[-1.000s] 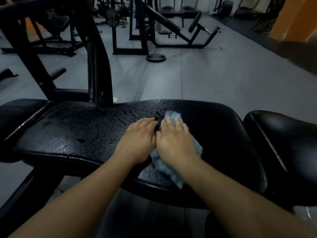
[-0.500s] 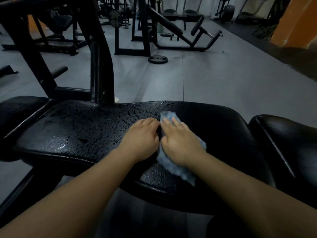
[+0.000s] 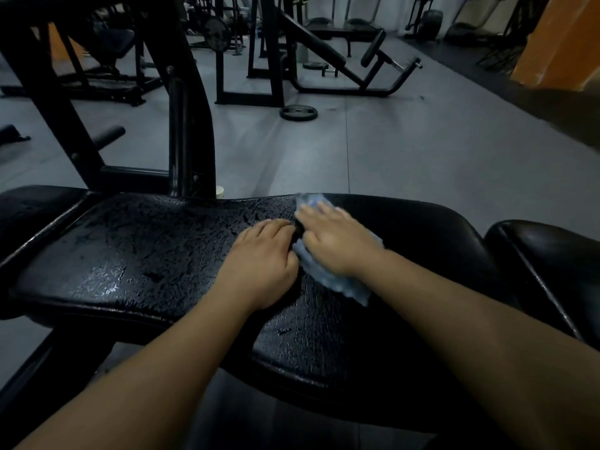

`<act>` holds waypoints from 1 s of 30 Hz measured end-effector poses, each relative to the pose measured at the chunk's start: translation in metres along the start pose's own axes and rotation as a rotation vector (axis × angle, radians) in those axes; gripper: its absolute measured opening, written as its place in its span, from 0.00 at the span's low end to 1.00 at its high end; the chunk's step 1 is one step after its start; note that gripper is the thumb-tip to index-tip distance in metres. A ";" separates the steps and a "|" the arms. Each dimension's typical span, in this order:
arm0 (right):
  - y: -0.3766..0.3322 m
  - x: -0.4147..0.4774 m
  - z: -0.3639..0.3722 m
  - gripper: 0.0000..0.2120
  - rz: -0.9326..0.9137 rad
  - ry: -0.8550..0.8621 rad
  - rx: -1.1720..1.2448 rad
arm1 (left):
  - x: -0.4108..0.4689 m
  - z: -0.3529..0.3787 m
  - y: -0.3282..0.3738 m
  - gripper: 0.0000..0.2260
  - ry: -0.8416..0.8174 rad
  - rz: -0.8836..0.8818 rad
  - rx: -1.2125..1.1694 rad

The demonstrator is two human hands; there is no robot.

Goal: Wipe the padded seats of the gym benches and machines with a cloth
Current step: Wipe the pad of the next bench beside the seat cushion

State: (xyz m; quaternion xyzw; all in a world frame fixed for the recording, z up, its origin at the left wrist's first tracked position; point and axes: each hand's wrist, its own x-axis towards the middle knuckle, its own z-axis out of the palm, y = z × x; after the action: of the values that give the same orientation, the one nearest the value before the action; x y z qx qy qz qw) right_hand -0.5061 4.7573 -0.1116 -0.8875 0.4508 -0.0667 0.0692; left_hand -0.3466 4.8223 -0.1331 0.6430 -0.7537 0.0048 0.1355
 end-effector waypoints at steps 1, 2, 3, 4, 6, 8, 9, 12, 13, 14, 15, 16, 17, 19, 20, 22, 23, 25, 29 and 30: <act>0.000 -0.018 0.000 0.29 -0.069 -0.017 0.025 | -0.001 0.000 0.000 0.28 -0.002 -0.002 0.004; 0.004 -0.033 -0.001 0.31 -0.104 -0.025 0.043 | -0.001 0.000 0.000 0.28 -0.005 -0.006 0.011; 0.012 -0.039 -0.004 0.32 -0.096 -0.024 0.044 | 0.000 -0.001 0.001 0.28 -0.009 -0.011 0.016; 0.023 -0.034 -0.006 0.31 -0.059 -0.016 0.030 | 0.000 -0.002 0.002 0.28 -0.013 -0.017 0.015; 0.037 -0.009 -0.009 0.27 0.059 0.008 -0.005 | -0.001 -0.003 0.004 0.27 -0.024 -0.025 0.008; 0.031 0.020 -0.007 0.25 0.179 0.035 -0.050 | -0.003 -0.003 0.004 0.27 -0.013 -0.027 0.007; 0.020 0.029 -0.003 0.25 0.220 0.041 -0.048 | -0.003 -0.003 0.004 0.27 -0.007 -0.027 -0.002; -0.016 0.003 0.004 0.27 0.123 0.024 0.004 | -0.005 -0.007 0.003 0.27 -0.007 -0.035 -0.035; -0.024 -0.021 0.003 0.29 0.058 0.006 0.030 | -0.005 -0.008 0.003 0.28 -0.005 -0.031 -0.039; -0.027 -0.047 0.002 0.31 -0.002 -0.008 0.049 | -0.005 -0.009 0.003 0.28 -0.001 -0.030 -0.043; -0.029 -0.073 -0.002 0.33 -0.041 -0.028 0.059 | -0.006 -0.010 0.003 0.29 -0.001 -0.030 -0.046; -0.025 -0.092 -0.006 0.35 -0.042 -0.055 0.056 | -0.006 -0.011 0.004 0.29 -0.006 -0.033 -0.045; -0.018 -0.100 -0.010 0.35 -0.018 -0.076 0.043 | -0.007 -0.012 0.005 0.29 -0.013 -0.036 -0.043; -0.009 -0.088 -0.012 0.32 0.062 -0.071 0.002 | -0.008 -0.015 0.006 0.28 -0.029 -0.040 -0.049; -0.012 -0.075 -0.010 0.30 0.109 -0.048 -0.019 | -0.006 -0.016 0.004 0.26 -0.043 -0.029 -0.052; -0.036 -0.057 -0.002 0.29 0.171 -0.001 -0.037 | -0.003 -0.021 -0.003 0.23 -0.081 0.022 -0.046; -0.050 -0.058 0.003 0.31 0.163 0.013 -0.035 | -0.003 -0.023 -0.008 0.22 -0.105 0.046 -0.042; -0.074 -0.087 0.008 0.36 0.017 0.000 -0.014 | -0.006 -0.024 -0.018 0.23 -0.137 0.082 -0.021; -0.063 -0.148 -0.008 0.42 -0.110 -0.133 0.008 | -0.021 -0.021 -0.028 0.29 -0.124 0.081 -0.010; -0.050 -0.142 -0.009 0.41 -0.045 -0.119 0.012 | -0.025 -0.021 -0.027 0.29 -0.109 0.067 -0.017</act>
State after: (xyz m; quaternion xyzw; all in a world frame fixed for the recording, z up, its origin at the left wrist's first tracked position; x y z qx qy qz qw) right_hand -0.5513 4.9006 -0.1021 -0.8994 0.4252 -0.0179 0.0999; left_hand -0.3130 4.8451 -0.1226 0.6155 -0.7812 -0.0319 0.0994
